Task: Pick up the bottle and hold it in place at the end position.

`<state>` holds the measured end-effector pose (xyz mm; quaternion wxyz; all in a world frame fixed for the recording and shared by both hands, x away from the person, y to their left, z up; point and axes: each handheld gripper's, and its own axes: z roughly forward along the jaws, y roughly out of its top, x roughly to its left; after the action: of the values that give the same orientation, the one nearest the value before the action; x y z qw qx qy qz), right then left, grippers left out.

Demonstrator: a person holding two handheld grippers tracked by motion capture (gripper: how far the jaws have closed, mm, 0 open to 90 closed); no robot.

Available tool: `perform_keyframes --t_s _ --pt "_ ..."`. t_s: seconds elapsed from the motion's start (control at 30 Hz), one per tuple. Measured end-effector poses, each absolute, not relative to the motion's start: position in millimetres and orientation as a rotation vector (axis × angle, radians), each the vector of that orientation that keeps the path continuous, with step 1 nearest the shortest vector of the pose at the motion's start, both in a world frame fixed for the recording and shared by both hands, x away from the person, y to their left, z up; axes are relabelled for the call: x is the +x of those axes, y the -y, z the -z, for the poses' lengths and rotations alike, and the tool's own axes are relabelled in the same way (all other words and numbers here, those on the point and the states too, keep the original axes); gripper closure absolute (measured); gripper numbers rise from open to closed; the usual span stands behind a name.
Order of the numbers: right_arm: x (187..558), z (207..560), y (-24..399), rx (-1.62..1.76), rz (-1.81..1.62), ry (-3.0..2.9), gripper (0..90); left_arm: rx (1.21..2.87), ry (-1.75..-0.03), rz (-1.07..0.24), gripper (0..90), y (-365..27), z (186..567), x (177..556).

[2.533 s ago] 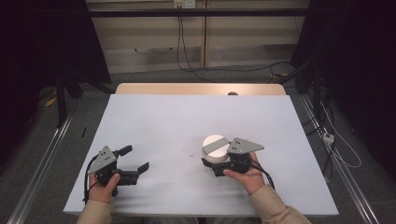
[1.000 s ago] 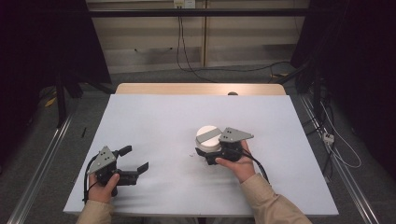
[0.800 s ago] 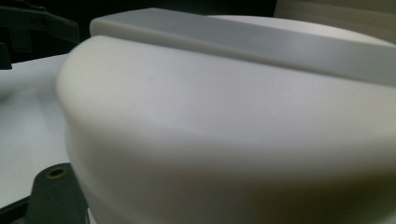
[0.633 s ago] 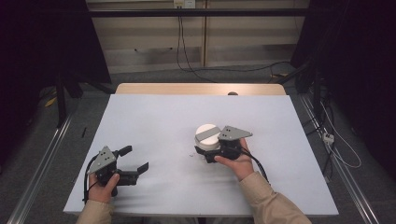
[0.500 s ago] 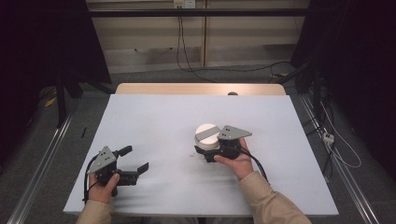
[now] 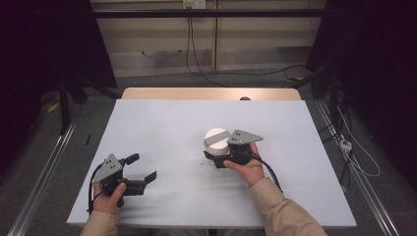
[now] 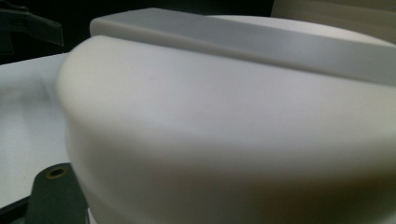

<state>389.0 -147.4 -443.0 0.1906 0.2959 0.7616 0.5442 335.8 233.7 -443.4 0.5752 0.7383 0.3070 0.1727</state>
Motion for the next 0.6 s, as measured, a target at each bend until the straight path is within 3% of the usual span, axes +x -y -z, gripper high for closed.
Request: perform_keyframes --t_s 0.6 --pt "401.2 443.1 143.1 0.831 -1.514 -2.136 18.5 1.731 -0.718 -0.404 5.1 -234.4 443.6 336.0"
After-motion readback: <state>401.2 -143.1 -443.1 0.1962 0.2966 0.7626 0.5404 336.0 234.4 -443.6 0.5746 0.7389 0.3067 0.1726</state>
